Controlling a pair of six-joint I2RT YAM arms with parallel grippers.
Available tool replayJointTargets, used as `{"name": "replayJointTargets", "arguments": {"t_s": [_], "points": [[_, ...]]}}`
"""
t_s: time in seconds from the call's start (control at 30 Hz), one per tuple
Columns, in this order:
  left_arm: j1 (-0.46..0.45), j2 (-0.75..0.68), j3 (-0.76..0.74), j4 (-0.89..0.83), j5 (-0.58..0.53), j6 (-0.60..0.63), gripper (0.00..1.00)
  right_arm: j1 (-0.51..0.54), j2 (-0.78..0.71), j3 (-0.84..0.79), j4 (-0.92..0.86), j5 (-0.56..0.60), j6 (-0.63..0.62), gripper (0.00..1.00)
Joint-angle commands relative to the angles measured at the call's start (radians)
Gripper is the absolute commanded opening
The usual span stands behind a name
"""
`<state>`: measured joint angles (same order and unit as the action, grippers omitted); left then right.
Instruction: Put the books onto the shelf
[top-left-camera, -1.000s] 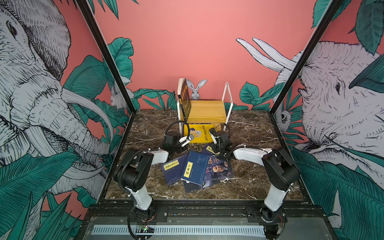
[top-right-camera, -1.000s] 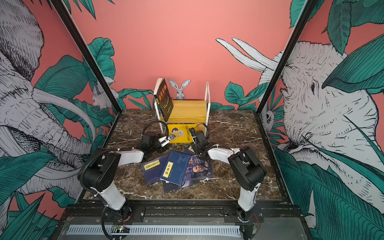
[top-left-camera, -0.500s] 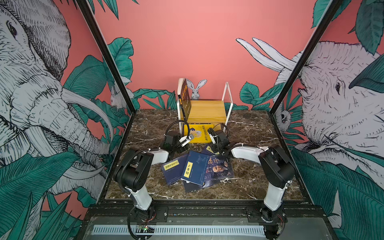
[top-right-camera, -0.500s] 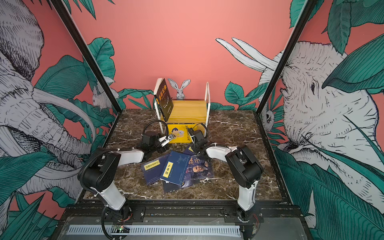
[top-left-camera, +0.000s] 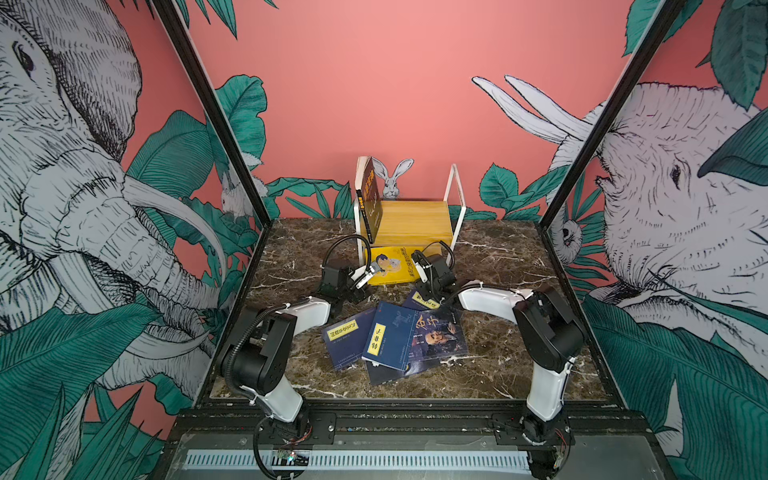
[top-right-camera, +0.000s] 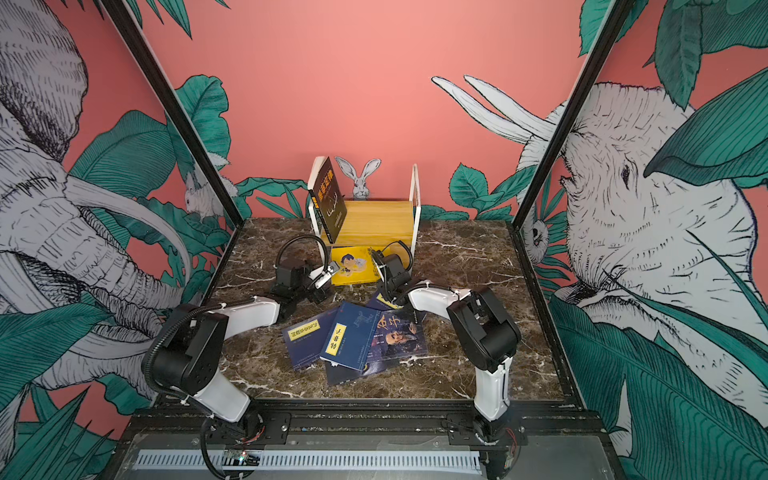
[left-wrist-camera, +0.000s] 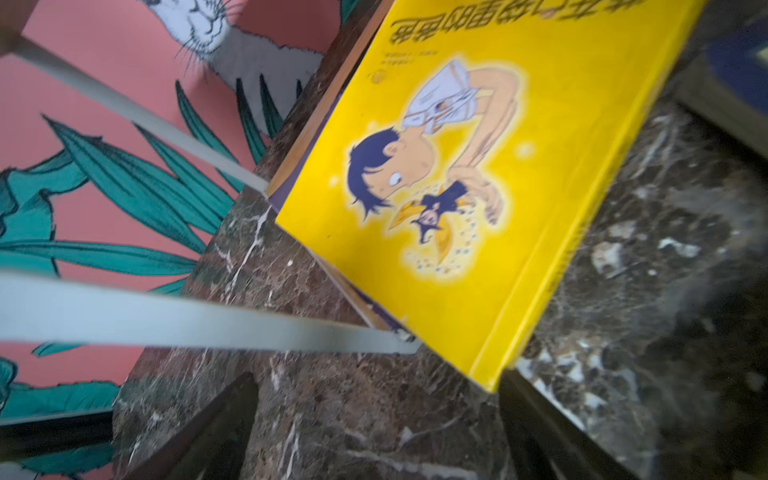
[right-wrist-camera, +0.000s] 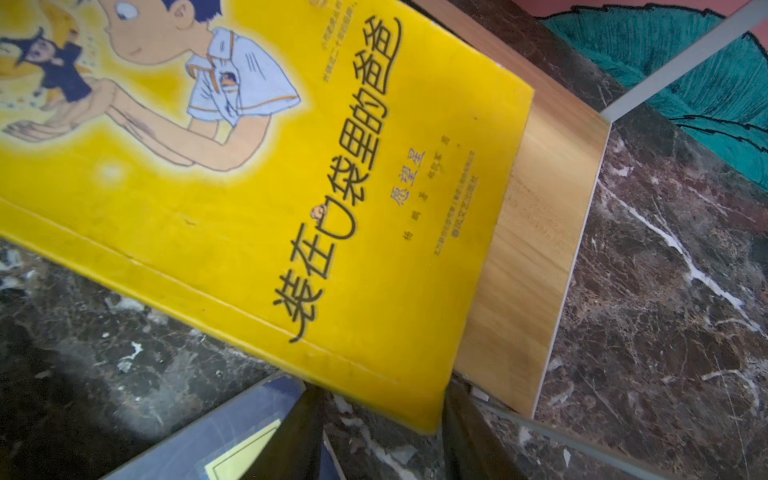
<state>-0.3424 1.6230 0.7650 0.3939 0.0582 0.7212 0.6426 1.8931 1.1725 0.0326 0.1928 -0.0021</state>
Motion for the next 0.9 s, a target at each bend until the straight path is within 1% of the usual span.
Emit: {"name": "replayJointTargets", "arguments": {"t_s": [0.0, 0.03, 0.1, 0.2, 0.33, 0.43, 0.5, 0.57, 0.6, 0.73, 0.87], "points": [[0.013, 0.005, 0.017, 0.010, 0.000, -0.016, 0.93, 0.014, 0.000, 0.021, 0.029, -0.010, 0.010, 0.48], [0.014, 0.005, 0.011, 0.014, 0.013, -0.006, 0.94, 0.015, -0.006, 0.017, 0.028, -0.005, 0.005, 0.49], [0.014, 0.013, 0.008, 0.026, 0.017, -0.005, 0.98, 0.015, -0.019, 0.004, 0.027, 0.005, 0.006, 0.49], [0.014, 0.018, 0.013, 0.018, 0.024, -0.007, 0.99, 0.017, -0.058, -0.037, 0.029, 0.011, 0.016, 0.51], [0.014, 0.021, 0.009, 0.007, 0.095, 0.018, 0.99, 0.016, -0.124, -0.108, 0.034, 0.033, 0.019, 0.54], [0.016, 0.043, 0.035, 0.010, 0.053, -0.027, 0.99, 0.017, -0.197, -0.169, 0.026, 0.047, 0.052, 0.55], [0.015, 0.053, 0.046, 0.018, 0.043, -0.031, 0.99, 0.017, -0.252, -0.220, 0.040, 0.051, 0.068, 0.56], [0.016, 0.072, 0.045, 0.057, 0.028, -0.031, 0.99, 0.015, -0.283, -0.269, 0.051, 0.068, 0.079, 0.56], [0.016, 0.081, 0.047, 0.072, 0.015, -0.032, 0.99, 0.014, -0.322, -0.281, 0.050, 0.078, 0.079, 0.56], [0.017, 0.090, 0.051, 0.087, -0.014, -0.035, 0.99, 0.011, -0.347, -0.294, 0.018, 0.072, 0.067, 0.55], [0.019, 0.106, 0.059, 0.130, -0.047, -0.043, 0.99, 0.009, -0.321, -0.266, 0.004, 0.060, 0.047, 0.54]]}}
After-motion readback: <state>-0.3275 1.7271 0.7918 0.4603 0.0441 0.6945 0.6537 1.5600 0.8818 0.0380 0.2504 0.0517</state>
